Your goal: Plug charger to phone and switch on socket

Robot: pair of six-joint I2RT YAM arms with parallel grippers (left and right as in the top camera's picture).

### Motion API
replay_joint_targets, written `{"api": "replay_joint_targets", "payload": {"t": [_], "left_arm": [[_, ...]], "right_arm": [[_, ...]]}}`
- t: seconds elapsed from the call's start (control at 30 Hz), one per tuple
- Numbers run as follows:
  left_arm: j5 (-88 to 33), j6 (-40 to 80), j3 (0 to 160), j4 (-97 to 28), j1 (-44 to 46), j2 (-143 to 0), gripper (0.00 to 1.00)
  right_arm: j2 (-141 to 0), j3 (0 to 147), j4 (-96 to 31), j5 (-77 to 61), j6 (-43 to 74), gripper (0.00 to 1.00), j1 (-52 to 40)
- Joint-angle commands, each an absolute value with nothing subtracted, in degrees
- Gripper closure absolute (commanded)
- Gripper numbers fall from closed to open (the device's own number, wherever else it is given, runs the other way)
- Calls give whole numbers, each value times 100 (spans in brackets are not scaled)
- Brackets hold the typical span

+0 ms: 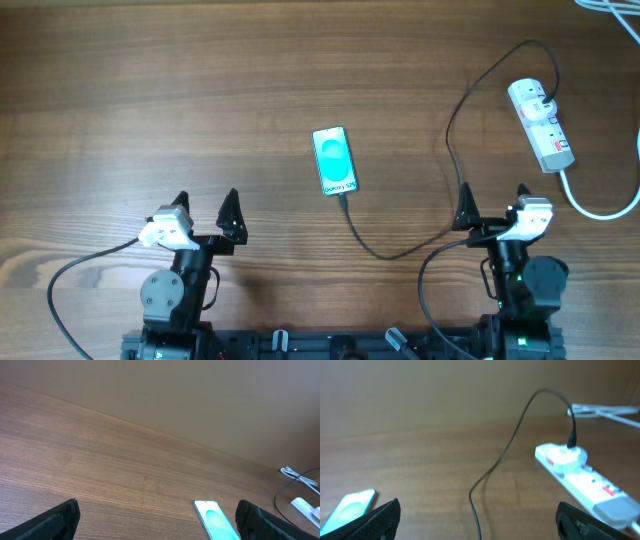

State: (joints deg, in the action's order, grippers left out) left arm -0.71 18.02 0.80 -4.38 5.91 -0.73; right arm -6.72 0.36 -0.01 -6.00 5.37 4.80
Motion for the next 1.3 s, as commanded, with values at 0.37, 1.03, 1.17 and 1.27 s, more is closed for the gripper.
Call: {"api": "replay_joint_targets", "payload": {"t": [0.37, 1.03, 1.17, 1.27], "left_arm": [[-97, 1693, 32, -438, 561, -16, 0], [-97, 1691, 32, -436, 561, -75, 0], [-97, 1691, 32, -436, 561, -91, 0], [-97, 1691, 32, -436, 561, -93, 0]], "right_arm": [[-21, 30, 32, -644, 1066, 0, 434], [-21, 30, 34, -646, 1066, 0, 434], [-21, 30, 32, -646, 1063, 0, 434], [-21, 30, 32, -644, 1063, 0, 434]]}}
